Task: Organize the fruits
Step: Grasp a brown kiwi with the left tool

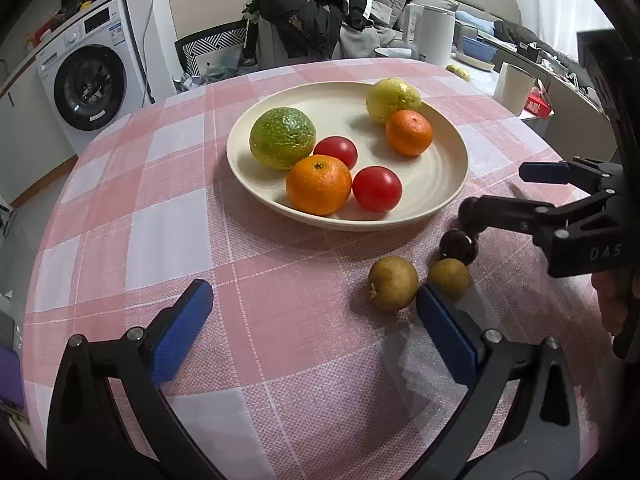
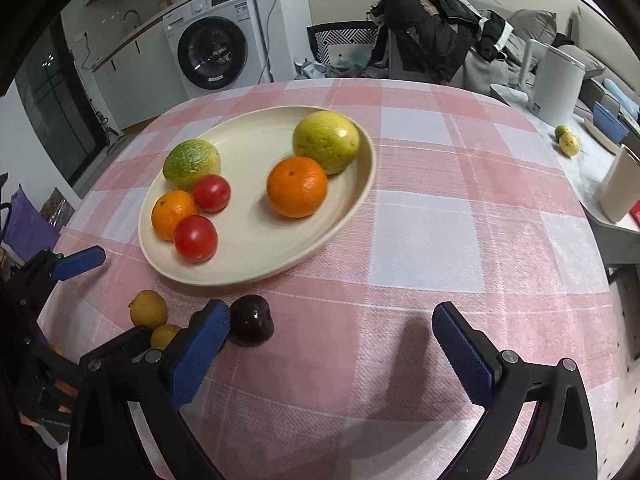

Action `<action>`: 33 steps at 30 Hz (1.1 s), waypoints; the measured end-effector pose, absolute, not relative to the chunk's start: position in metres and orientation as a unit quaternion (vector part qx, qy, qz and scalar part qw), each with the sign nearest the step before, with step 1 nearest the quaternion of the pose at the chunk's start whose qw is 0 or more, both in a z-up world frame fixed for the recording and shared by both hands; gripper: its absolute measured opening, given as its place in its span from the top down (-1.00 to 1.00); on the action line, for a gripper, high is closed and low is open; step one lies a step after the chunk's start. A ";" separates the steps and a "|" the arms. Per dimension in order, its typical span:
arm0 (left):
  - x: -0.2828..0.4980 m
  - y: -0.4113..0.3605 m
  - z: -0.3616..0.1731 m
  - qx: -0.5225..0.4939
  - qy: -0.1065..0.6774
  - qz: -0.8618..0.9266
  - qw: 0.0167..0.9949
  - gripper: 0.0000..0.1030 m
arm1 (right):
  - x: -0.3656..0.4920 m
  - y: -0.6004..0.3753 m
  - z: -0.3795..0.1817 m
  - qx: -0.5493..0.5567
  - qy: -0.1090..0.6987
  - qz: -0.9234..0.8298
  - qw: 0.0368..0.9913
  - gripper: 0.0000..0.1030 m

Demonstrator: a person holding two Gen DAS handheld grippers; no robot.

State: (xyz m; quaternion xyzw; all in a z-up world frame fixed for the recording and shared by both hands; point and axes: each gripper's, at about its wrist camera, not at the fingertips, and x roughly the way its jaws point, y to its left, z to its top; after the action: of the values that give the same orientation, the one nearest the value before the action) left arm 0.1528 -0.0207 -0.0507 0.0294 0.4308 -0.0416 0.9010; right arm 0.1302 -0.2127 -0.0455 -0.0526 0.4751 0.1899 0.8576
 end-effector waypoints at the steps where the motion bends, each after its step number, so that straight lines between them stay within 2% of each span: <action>1: 0.152 -0.020 -0.051 0.028 0.431 -0.044 0.901 -0.95 | 0.129 -0.215 -0.045 -0.053 0.474 0.190 0.858 -1.00; 6: 0.148 -0.021 -0.050 0.025 0.428 -0.062 0.901 -0.70 | 0.126 -0.220 -0.045 -0.063 0.477 0.195 0.854 -1.00; 19: 0.147 -0.031 -0.054 0.035 0.433 -0.088 0.896 -0.21 | 0.111 -0.222 -0.048 -0.107 0.483 0.213 0.843 -1.00; 27: 0.150 -0.030 -0.054 0.023 0.434 -0.104 0.895 0.37 | 0.101 -0.208 -0.051 -0.141 0.481 0.231 0.834 -0.98; 29: 0.150 -0.029 -0.054 0.019 0.433 -0.108 0.894 0.54 | 0.099 -0.205 -0.051 -0.148 0.481 0.237 0.831 -0.82; 31: 0.150 -0.028 -0.054 0.017 0.433 -0.110 0.894 0.55 | 0.097 -0.203 -0.052 -0.149 0.483 0.246 0.827 -0.64; 33: 0.149 -0.028 -0.053 0.017 0.432 -0.111 0.895 0.56 | 0.097 -0.201 -0.052 -0.148 0.482 0.251 0.826 -0.59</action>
State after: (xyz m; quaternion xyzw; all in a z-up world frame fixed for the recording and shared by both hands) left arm 0.1492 -0.0281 -0.0531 0.0166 0.4317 -0.1108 0.8950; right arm 0.0971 -0.2005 -0.0518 -0.1480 0.4817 0.2511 0.8264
